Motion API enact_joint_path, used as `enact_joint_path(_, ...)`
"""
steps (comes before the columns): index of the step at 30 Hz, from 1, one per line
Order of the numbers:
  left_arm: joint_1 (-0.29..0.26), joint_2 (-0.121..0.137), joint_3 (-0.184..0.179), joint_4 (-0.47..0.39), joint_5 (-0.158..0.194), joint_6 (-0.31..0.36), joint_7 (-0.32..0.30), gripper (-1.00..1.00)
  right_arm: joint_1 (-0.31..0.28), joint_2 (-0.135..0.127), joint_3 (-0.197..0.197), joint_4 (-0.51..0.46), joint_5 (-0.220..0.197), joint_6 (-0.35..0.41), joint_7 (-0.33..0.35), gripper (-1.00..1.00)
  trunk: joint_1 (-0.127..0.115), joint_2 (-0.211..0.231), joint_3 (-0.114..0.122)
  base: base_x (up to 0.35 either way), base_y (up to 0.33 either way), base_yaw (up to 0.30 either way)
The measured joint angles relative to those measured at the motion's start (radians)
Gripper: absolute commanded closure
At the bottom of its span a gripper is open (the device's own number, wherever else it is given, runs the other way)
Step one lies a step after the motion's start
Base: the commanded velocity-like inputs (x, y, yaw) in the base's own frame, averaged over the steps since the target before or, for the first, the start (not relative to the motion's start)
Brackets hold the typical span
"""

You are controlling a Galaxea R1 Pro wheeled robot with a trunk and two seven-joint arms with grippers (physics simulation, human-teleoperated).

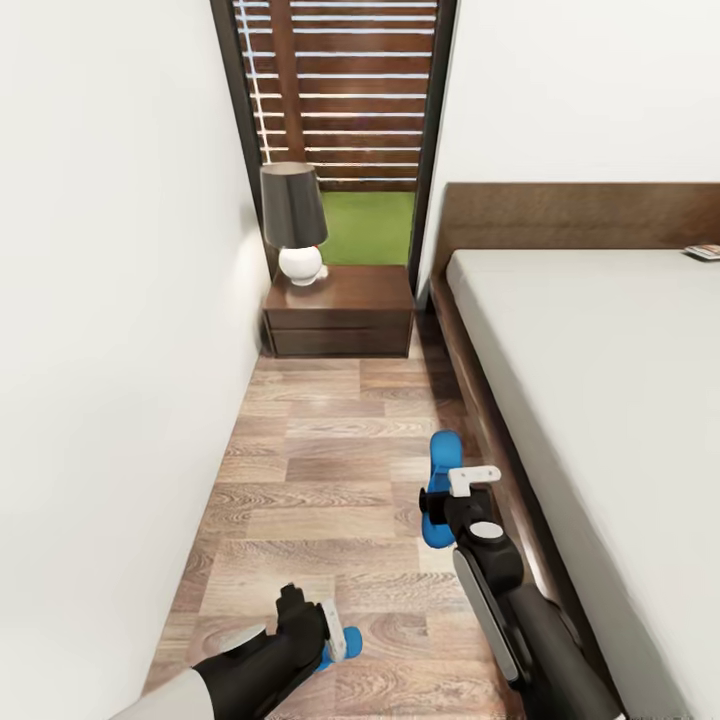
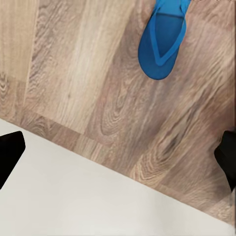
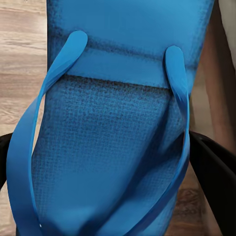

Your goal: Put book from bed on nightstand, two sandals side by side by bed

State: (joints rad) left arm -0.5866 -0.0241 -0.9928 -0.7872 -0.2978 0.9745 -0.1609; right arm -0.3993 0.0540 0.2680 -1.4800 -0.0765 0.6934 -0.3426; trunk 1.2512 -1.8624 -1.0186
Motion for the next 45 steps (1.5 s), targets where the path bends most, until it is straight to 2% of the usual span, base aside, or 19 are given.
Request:
enact_joint_path(2, 0.000, 0.000, 0.007, -0.003, 0.007, 0.001, -0.019, -1.00, 0.000, 0.000, 0.000, -0.009, -0.001, 0.008, 0.000, 1.00, 0.008, -0.014, -0.009, 0.000, 0.000, 0.000)
enact_joint_path(5, -0.021, 0.008, 0.020, -0.005, 0.012, 0.000, -0.171, -1.00, 0.000, 0.000, 0.000, -0.015, -0.001, 0.021, 0.001, 1.00, 0.019, -0.035, -0.023, 0.000, 0.000, 0.000)
enact_joint_path(8, -0.066, 0.015, 0.022, -0.005, 0.009, 0.003, -0.257, -1.00, 0.000, 0.000, 0.000, -0.016, -0.001, 0.023, 0.001, 1.00, 0.031, -0.056, -0.037, 0.000, 0.000, 0.000)
enact_joint_path(10, -0.089, 0.016, 0.023, -0.005, -0.005, 0.006, -0.290, -1.00, 0.000, 0.000, 0.000, -0.016, -0.001, 0.024, 0.001, 1.00, 0.038, -0.070, -0.047, 0.000, 0.000, 0.000)
enact_joint_path(11, -0.100, 0.013, 0.023, -0.005, -0.027, 0.009, -0.302, -1.00, 0.000, 0.000, 0.000, -0.016, -0.001, 0.024, 0.001, 1.00, 0.042, -0.077, -0.052, 0.000, 0.000, 0.000)
enact_joint_path(14, -0.109, 0.007, 0.024, -0.004, -0.067, 0.012, -0.313, -1.00, 0.000, 0.000, 0.000, -0.016, -0.001, 0.024, 0.002, 1.00, 0.054, -0.098, -0.066, 0.000, 0.000, 0.000)
enact_joint_path(19, -0.118, 0.003, 0.024, -0.005, -0.095, 0.014, -0.316, -1.00, 0.000, 0.000, 0.000, -0.018, -0.001, 0.024, 0.003, 1.00, 0.073, -0.133, -0.089, 0.000, 0.000, 0.000)
enact_joint_path(22, -0.119, -0.006, 0.023, -0.004, -0.145, 0.014, -0.316, -1.00, 0.000, 0.000, -0.001, -0.017, -0.001, 0.024, 0.003, 1.00, 0.084, -0.154, -0.103, 0.000, 0.000, 0.000)
enact_joint_path(24, -0.119, -0.013, 0.024, -0.004, -0.193, 0.014, -0.316, -1.00, 0.000, 0.000, -0.001, -0.018, -0.001, 0.024, 0.003, 1.00, 0.092, -0.168, -0.113, 0.000, 0.000, 0.000)
enact_joint_path(27, -0.118, -0.022, 0.024, -0.004, -0.225, 0.014, -0.316, -1.00, 0.000, 0.000, 0.000, -0.018, -0.001, 0.024, 0.003, 1.00, 0.104, -0.189, -0.127, 0.000, 0.000, 0.000)
enact_joint_path(34, -0.118, -0.025, 0.028, -0.003, -0.237, 0.014, -0.315, -1.00, 0.000, -0.002, 0.001, -0.062, 0.000, 0.024, 0.003, 1.00, 0.130, -0.238, -0.159, 0.000, 0.000, 0.000)
enact_joint_path(45, -0.118, -0.023, 0.031, -0.005, -0.237, 0.013, -0.314, -1.00, 0.000, -0.002, 0.001, -0.068, -0.001, 0.024, 0.002, 1.00, 0.173, -0.315, -0.211, 0.000, 0.000, 0.000)
